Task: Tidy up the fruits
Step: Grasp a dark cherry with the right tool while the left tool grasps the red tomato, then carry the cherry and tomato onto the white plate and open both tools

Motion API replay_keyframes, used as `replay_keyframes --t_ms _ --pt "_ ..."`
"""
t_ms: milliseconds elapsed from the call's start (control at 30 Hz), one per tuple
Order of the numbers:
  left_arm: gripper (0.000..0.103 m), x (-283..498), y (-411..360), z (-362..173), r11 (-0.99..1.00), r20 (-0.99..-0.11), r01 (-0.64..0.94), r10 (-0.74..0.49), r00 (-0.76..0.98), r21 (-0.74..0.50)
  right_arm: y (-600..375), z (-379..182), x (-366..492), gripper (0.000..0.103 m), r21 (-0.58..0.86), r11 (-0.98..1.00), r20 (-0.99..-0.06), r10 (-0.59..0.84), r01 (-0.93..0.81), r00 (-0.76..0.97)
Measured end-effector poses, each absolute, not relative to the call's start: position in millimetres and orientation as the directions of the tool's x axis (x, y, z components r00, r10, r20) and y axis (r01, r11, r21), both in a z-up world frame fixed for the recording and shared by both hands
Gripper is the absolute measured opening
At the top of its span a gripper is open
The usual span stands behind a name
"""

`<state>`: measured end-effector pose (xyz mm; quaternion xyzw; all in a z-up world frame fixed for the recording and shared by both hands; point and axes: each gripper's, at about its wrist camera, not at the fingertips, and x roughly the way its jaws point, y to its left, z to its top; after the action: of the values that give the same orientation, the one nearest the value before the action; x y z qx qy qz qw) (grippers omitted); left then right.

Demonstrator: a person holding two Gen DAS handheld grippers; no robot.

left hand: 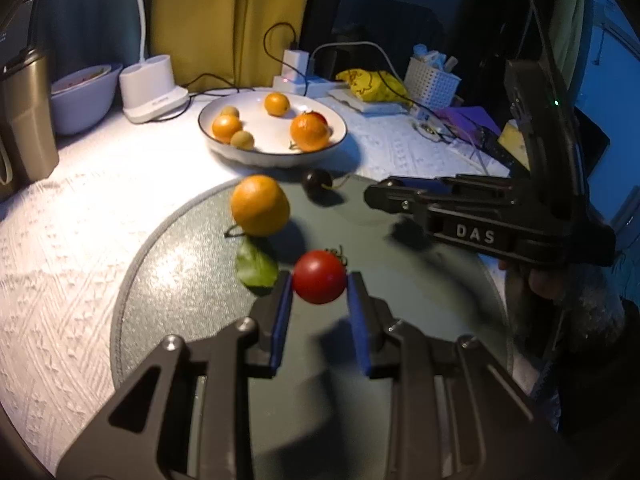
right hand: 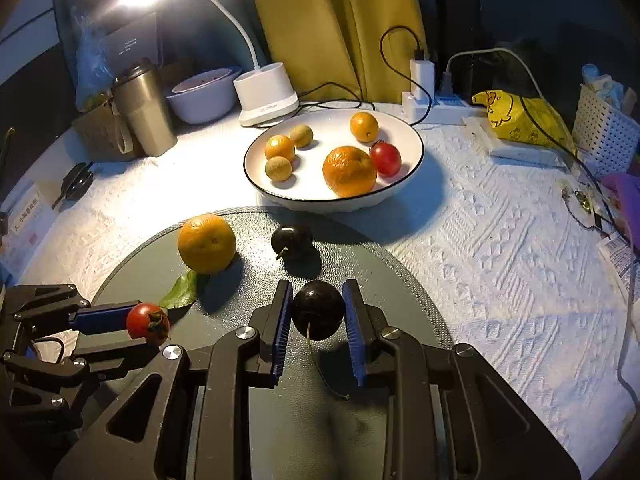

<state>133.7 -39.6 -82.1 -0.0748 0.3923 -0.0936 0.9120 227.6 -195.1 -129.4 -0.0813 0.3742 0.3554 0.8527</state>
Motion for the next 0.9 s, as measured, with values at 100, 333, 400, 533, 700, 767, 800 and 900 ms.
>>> replay_keyframes --t_ms 100,333,400,533,700,767,800,900 --pt "0.029 135.7 -38.4 -76.7 0.973 -0.693 0.113 -0.224 0.686 -0.202 -197.6 -123.6 227.4 0.027 0.126 0.737 -0.687 0.548 -0.664 0.477" --pt "0.029 145.4 -30.3 -63.0 0.977 -0.671 0.109 -0.205 0.712 -0.183 -199.6 -110.6 232.9 0.027 0.121 0.742 -0.668 0.553 -0.66 0.499" --pt "0.029 149.5 -27.4 -60.6 0.977 -0.668 0.109 -0.204 0.715 -0.182 -198.4 -107.2 235.2 0.027 0.119 0.741 -0.663 0.555 -0.661 0.503" --pt "0.029 158.2 -23.1 -55.0 0.976 -0.659 0.118 -0.21 0.722 -0.181 -194.0 -100.5 241.6 0.027 0.115 0.74 -0.655 0.559 -0.663 0.509" --pt "0.029 171.8 -15.8 -48.2 0.977 -0.645 0.123 -0.207 0.736 -0.174 -189.0 -93.2 251.9 0.027 0.113 0.742 -0.644 0.561 -0.661 0.52" --pt "0.029 177.0 -12.7 -47.2 0.977 -0.642 0.123 -0.207 0.738 -0.173 -186.6 -91.9 256.6 0.027 0.112 0.744 -0.642 0.561 -0.659 0.523" --pt "0.029 180.3 -11.2 -46.7 0.977 -0.641 0.124 -0.206 0.739 -0.172 -185.3 -91.4 259.1 0.027 0.112 0.744 -0.642 0.56 -0.658 0.524" --pt "0.029 189.4 -7.2 -45.9 0.977 -0.638 0.127 -0.206 0.742 -0.169 -182.4 -90.9 264.9 0.027 0.111 0.745 -0.642 0.558 -0.657 0.525"
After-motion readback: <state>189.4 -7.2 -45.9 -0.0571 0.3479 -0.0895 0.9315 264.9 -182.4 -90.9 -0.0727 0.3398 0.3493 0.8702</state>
